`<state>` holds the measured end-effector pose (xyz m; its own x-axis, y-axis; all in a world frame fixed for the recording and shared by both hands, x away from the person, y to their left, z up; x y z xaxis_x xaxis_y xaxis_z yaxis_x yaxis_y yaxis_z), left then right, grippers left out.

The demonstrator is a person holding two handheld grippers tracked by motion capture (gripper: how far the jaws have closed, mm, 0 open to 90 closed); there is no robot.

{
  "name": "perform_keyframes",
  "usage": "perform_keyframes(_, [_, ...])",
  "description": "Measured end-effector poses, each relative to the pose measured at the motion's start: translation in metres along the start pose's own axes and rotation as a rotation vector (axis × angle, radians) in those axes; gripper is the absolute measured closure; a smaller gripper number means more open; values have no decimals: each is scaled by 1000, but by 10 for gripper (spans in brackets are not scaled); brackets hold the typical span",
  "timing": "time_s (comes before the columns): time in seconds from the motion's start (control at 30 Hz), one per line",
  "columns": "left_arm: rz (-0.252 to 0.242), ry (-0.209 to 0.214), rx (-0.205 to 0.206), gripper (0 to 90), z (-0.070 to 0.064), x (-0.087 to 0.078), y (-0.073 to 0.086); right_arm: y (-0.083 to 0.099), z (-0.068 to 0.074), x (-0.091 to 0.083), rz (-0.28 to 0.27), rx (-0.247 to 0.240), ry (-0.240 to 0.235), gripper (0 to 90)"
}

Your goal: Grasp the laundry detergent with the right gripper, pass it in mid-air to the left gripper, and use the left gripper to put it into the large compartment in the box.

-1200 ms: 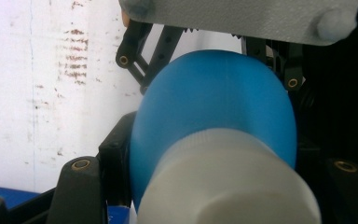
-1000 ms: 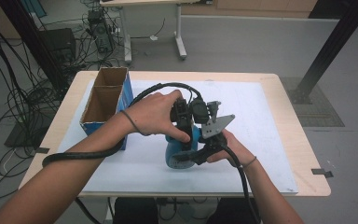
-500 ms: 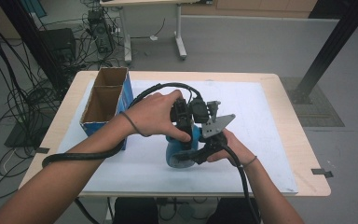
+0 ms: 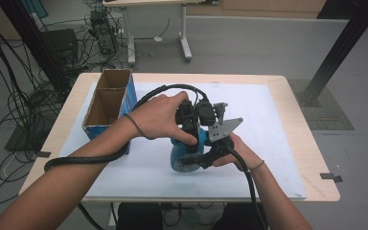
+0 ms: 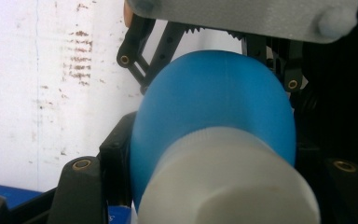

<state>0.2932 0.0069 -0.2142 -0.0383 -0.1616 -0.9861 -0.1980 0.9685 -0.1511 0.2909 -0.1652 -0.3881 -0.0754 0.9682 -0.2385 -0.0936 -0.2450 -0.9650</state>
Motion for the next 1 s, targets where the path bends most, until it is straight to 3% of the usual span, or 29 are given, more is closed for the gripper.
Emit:
perform_keyframes(0.3, [-3, -7, -8, 375, 1, -2, 0, -1, 0, -1, -16, -4, 11, 383])
perform_keyframes(0.5, [-13, -7, -10, 375, 0, -4, 0, 1, 0, -1, -23, 13, 38, 247])
perform_keyframes(0.73, [-12, -10, -18, 374, 1, -5, 0, 4, 2, -6, -55, 37, 88, 23])
perform_keyframes(1.0, [-17, -12, -33, 374, 2, -7, 2, 4, 3, -10, -60, 36, 104, 0])
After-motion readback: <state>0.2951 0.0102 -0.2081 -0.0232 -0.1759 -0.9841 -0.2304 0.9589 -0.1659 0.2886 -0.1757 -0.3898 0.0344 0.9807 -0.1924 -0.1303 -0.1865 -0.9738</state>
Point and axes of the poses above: each handheld gripper's, and its own axes: x roughly forward along the jaws, y roughly out of its underside, z roughly to its left, the point moved 9 cm from there along x, roughly forward along the jaws, and after that the axes turned 4 degrees about -z, right-handed, at the moved point
